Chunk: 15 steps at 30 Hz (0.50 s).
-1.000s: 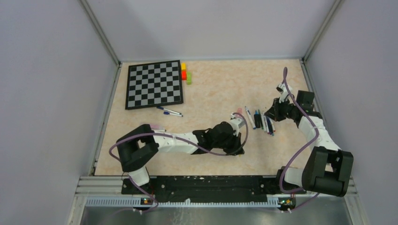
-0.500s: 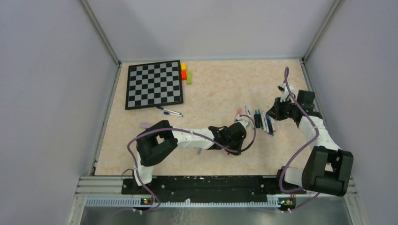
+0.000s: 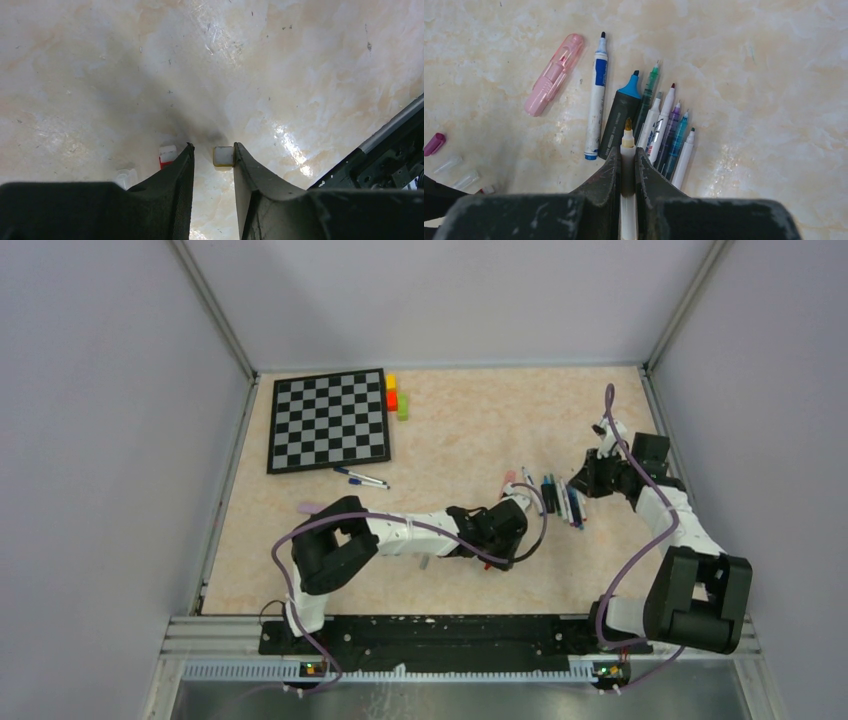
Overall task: Open the pen caps
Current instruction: Place the pen cap at the center of the board.
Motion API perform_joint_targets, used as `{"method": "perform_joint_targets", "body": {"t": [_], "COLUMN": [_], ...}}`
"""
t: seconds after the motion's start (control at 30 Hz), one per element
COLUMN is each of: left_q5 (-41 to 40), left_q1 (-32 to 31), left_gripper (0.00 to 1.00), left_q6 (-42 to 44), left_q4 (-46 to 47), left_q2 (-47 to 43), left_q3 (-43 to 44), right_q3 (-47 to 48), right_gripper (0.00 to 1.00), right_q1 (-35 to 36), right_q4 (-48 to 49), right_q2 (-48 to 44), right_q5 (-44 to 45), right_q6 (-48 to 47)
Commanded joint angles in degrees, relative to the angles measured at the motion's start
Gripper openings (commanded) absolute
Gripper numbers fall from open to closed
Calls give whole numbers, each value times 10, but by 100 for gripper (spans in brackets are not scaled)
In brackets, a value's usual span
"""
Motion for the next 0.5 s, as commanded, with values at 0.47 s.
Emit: {"method": "perform_joint_targets", "body": {"t": [0.47], "left_q5": [-9], "left_q1": [-2], "left_gripper": [41], "left_q6": [32], "left_q4": [78], "left_q2": [-107], "left_q3": [-52], "right_q3": [10], "right_gripper": [0], "right_q1": [-26], "right_q4": [22], "right_q2": [27], "right_q5": [52], "right_q6": [11]}}
